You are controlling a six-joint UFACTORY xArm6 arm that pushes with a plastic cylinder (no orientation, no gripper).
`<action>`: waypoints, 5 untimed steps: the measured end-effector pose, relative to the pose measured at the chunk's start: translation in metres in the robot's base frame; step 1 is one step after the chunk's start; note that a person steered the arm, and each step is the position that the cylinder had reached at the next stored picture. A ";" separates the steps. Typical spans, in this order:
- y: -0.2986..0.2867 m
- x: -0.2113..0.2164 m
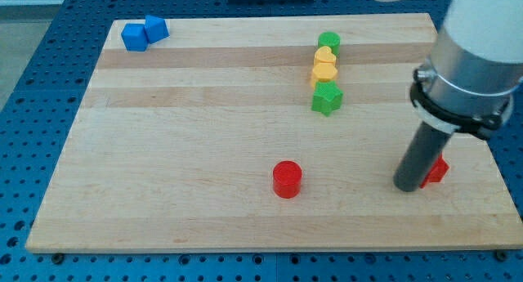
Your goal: Push the red star closer to the bottom right
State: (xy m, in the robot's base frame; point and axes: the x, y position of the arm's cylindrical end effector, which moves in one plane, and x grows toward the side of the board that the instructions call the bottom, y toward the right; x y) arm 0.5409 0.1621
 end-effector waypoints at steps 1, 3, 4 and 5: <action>-0.031 -0.029; 0.013 -0.087; 0.017 -0.067; 0.029 -0.029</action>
State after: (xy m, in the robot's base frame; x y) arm 0.5120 0.1910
